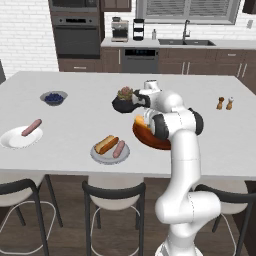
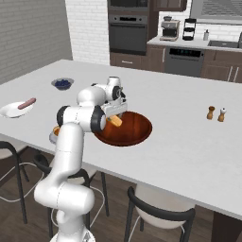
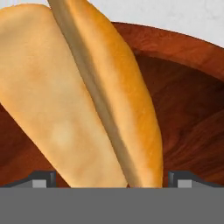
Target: Place one bun and one sausage from the bowl on each plate.
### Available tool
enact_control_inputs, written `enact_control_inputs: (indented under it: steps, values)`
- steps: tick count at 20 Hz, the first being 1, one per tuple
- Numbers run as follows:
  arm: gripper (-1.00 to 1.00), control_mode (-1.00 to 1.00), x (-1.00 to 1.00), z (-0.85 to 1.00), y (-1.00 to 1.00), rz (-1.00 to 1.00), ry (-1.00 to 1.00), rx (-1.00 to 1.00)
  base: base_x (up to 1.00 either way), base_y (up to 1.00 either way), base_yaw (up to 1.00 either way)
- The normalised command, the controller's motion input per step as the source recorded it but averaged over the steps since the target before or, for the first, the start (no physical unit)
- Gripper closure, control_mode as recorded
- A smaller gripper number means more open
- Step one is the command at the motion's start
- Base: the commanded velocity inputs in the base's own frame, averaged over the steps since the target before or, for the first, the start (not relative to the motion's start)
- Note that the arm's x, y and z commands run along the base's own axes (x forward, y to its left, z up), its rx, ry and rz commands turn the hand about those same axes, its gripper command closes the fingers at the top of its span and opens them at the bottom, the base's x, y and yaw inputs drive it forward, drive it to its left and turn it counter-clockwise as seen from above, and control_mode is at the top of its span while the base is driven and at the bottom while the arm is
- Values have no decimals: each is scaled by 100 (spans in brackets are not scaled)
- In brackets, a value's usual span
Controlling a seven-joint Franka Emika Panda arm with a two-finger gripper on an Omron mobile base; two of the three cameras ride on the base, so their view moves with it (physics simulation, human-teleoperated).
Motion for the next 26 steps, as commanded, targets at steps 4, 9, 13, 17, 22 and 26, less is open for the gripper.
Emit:
enact_control_inputs:
  steps: [4,9,13,17,22,26]
  values:
    - [-100,-100,7,-8,-8,0,-20,0,0,0,0]
    - [-100,-100,-2,-6,-20,1,-17,4,0,0,0]
    - [-100,-100,-11,-11,-33,3,-3,3,0,0,0]
    - [-100,-100,0,-14,0,0,0,0,0,0,0]
    - [-100,-100,15,-22,0,-1,0,0,0,0,0]
    - [-100,-100,19,-24,0,0,0,0,0,0,0]
